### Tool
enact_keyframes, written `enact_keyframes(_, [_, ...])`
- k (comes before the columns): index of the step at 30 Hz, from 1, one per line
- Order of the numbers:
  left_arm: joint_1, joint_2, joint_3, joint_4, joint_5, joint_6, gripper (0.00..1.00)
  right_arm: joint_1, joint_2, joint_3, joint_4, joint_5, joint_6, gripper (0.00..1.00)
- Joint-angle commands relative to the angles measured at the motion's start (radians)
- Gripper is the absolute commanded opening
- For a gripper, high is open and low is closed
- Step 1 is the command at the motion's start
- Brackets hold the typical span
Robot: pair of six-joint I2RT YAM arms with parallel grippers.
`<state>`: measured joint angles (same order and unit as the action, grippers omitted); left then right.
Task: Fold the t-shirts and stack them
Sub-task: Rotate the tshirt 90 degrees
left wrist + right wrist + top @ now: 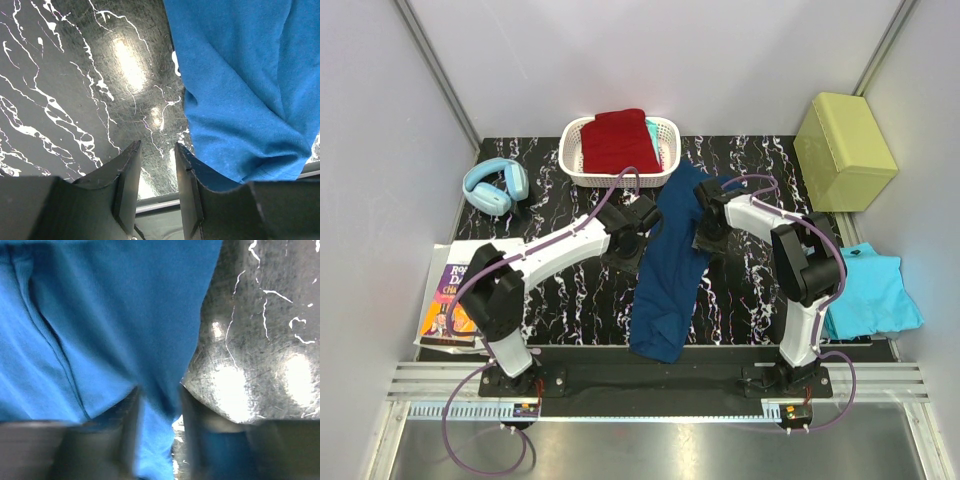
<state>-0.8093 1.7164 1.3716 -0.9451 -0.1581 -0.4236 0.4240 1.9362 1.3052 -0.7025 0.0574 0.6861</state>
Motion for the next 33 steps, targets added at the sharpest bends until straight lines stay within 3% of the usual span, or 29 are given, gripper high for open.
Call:
enact_keyframes(1, [0.009, -0.035, -0.002, 0.023, -0.017, -0.003, 0.37, 0.01, 0.043, -0.015, 0.035, 0.035, 0.03, 0.26])
enact_keyframes(4, [0.01, -0.031, 0.001, 0.025, -0.017, 0.0, 0.37, 0.009, 0.037, -0.03, 0.031, 0.042, 0.047, 0.0])
enact_keyframes(15, [0.013, -0.015, 0.003, 0.023, -0.001, 0.002, 0.35, -0.024, -0.016, -0.014, -0.133, 0.257, 0.147, 0.0])
enact_keyframes(27, [0.015, -0.021, -0.019, 0.025, 0.008, -0.004, 0.32, -0.227, -0.03, 0.103, -0.193, 0.279, 0.061, 0.0])
enact_keyframes(33, [0.013, -0.003, -0.016, 0.026, 0.028, -0.007, 0.31, -0.24, 0.047, 0.224, -0.232, 0.295, 0.012, 0.0])
